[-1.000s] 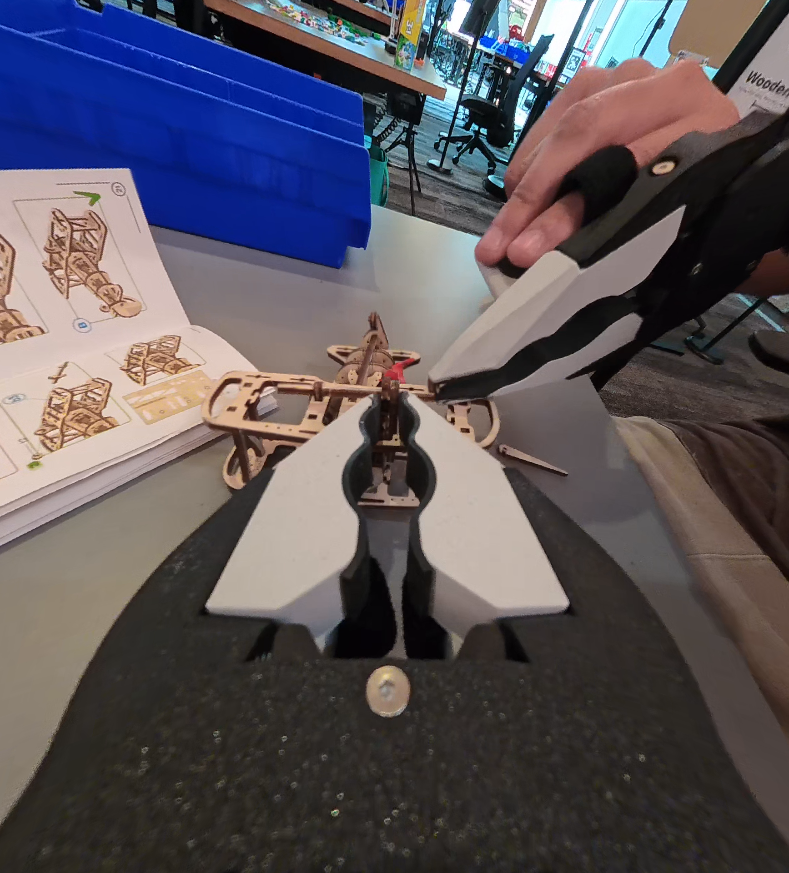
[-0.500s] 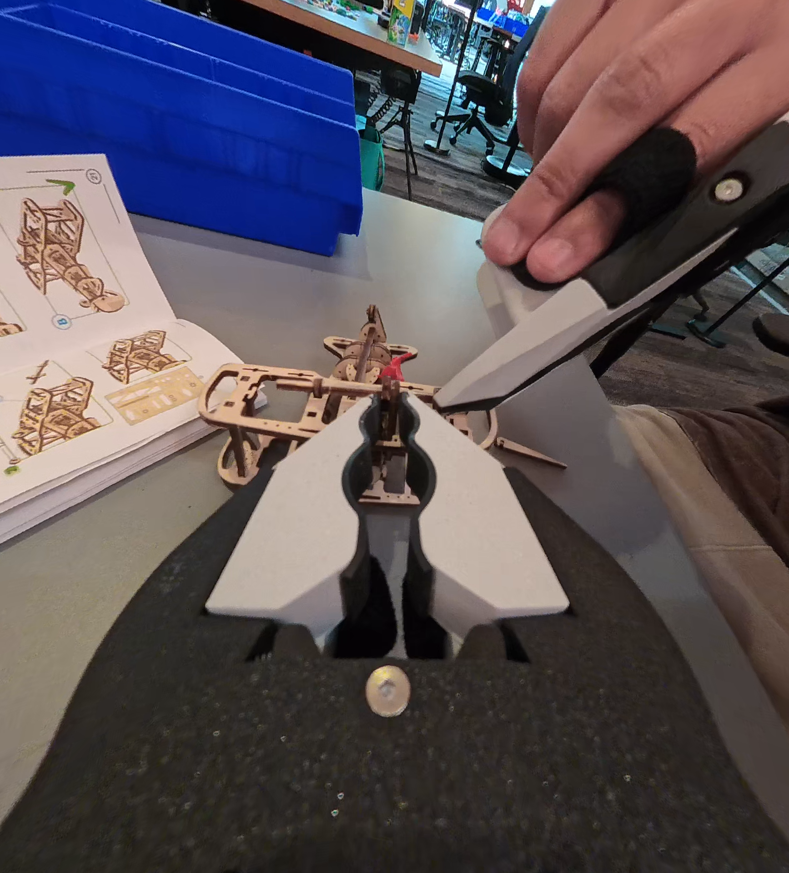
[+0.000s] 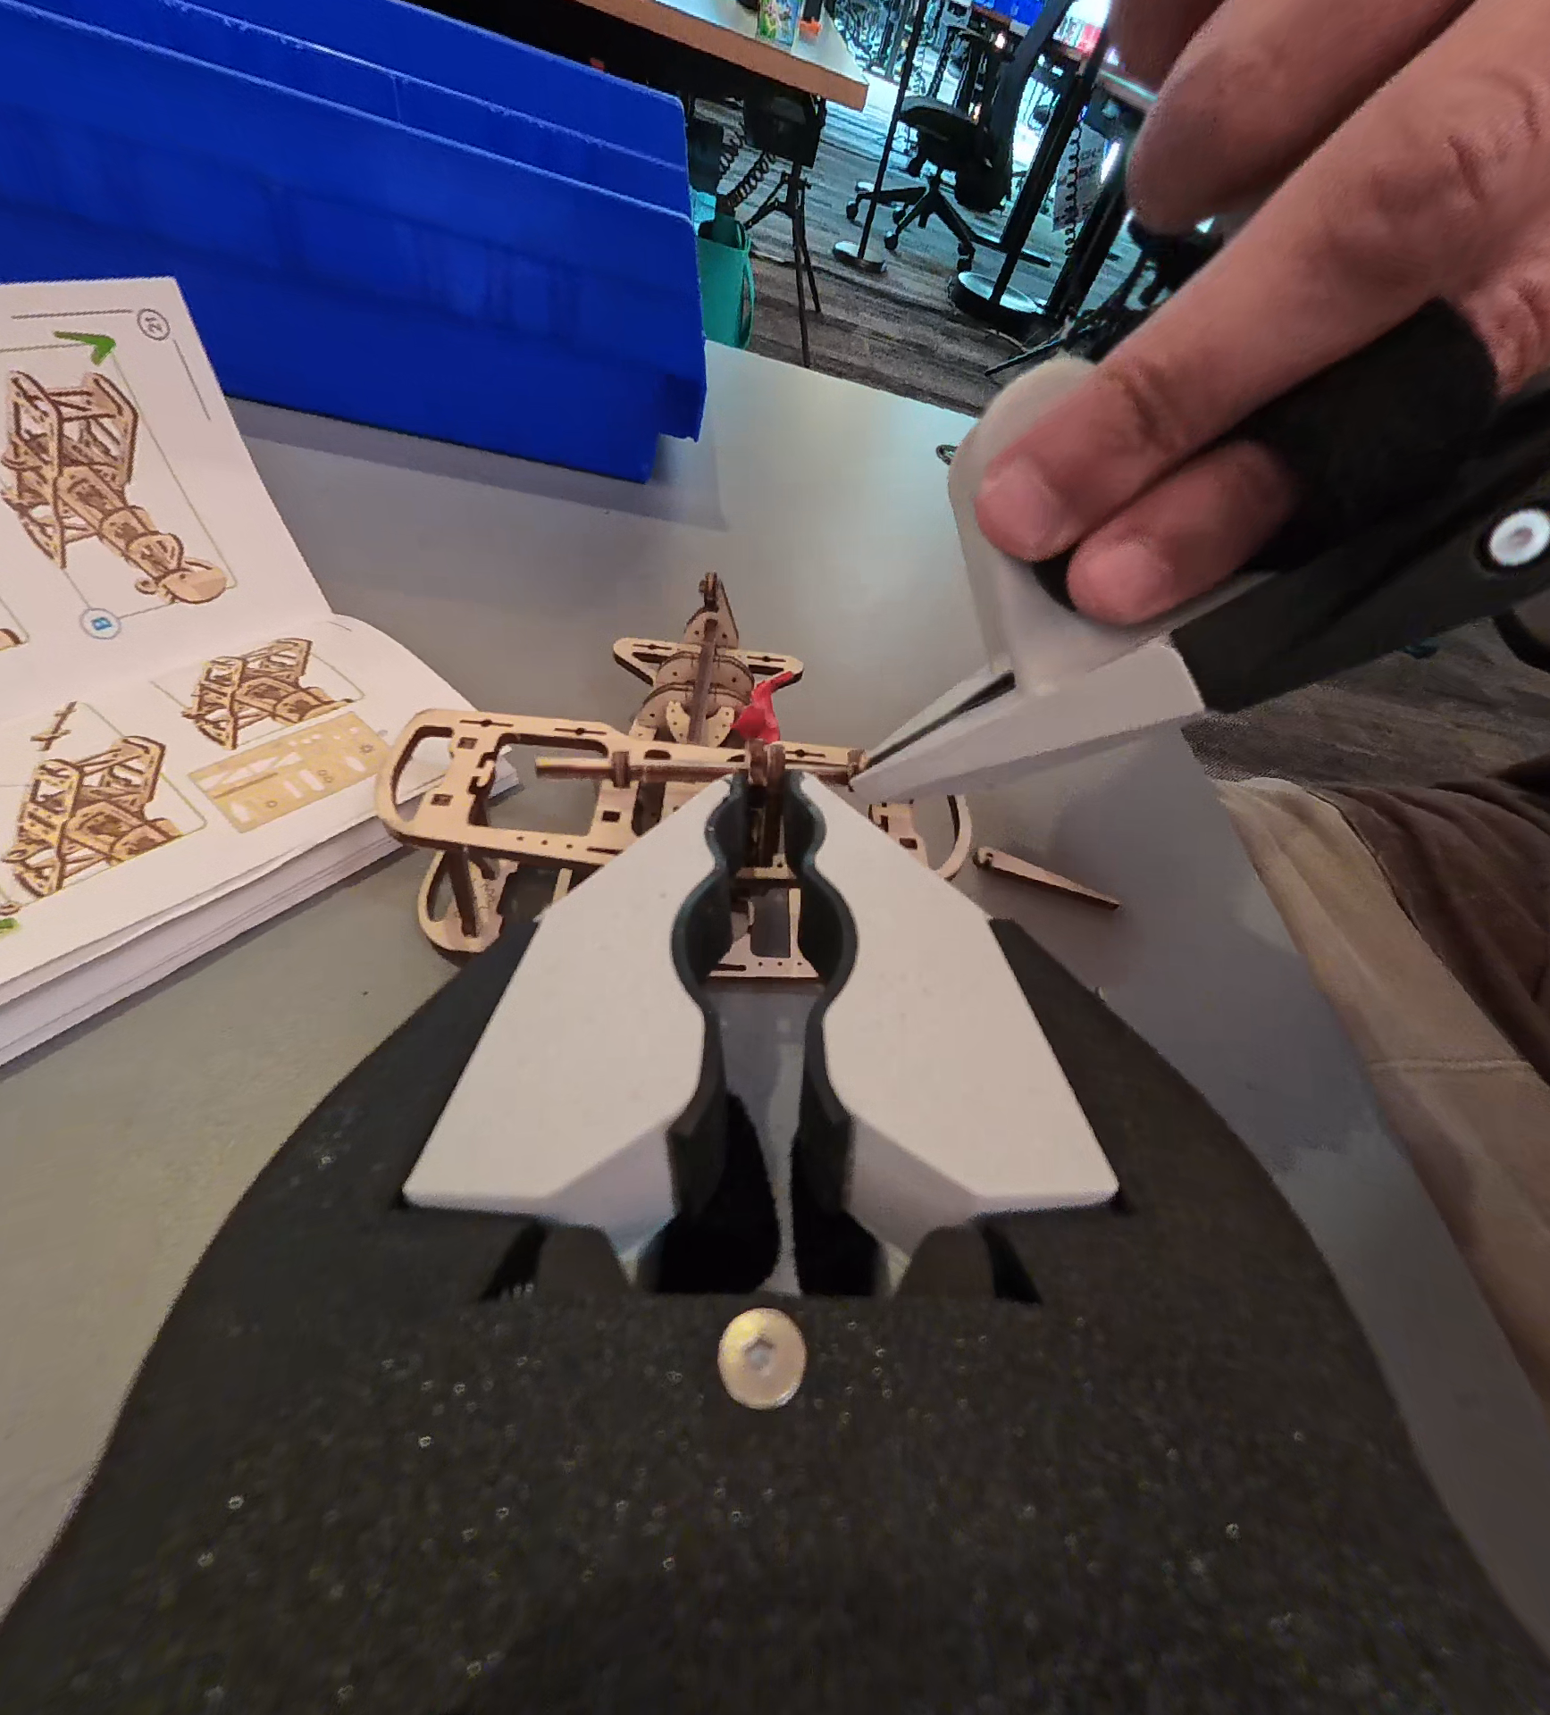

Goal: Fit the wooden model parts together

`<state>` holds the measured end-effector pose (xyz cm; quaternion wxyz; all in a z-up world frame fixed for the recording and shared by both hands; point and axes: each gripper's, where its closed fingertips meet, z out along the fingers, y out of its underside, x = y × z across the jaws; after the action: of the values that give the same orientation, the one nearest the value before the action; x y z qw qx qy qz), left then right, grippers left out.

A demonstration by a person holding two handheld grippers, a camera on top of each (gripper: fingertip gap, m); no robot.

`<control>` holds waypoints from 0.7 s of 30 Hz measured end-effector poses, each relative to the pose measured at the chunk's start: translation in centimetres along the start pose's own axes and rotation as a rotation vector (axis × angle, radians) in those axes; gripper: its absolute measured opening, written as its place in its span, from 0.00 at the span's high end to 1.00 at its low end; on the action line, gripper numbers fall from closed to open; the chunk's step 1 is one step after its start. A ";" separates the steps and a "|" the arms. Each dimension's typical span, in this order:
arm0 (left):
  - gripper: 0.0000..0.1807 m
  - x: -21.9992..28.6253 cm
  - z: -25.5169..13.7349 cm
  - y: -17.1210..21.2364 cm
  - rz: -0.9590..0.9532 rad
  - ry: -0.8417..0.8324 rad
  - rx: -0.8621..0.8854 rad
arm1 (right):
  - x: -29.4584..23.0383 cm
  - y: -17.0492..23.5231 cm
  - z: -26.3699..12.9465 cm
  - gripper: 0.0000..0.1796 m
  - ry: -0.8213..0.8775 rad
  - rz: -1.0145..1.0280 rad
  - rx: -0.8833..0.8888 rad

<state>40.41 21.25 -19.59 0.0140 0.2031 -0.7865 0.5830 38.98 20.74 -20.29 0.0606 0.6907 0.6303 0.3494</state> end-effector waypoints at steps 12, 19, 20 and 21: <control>0.97 0.0 0.3 0.3 0.020 -0.017 -0.025 | -0.7 0.0 0.2 0.96 -0.102 -0.278 -0.007; 0.98 0.0 0.3 0.3 0.023 -0.014 -0.020 | -0.9 0.2 0.0 0.96 -0.060 -0.407 -0.024; 0.98 0.0 0.4 0.3 0.026 -0.016 -0.024 | -1.0 0.2 0.0 0.96 -0.058 -0.421 -0.024; 0.97 0.0 0.4 0.4 0.029 -0.018 -0.027 | -1.0 0.2 0.0 0.96 -0.052 -0.435 -0.023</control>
<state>40.37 20.92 -20.06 0.0013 0.1968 -0.7973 0.5706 39.17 19.76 -20.61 0.1586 0.5465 0.7586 0.3172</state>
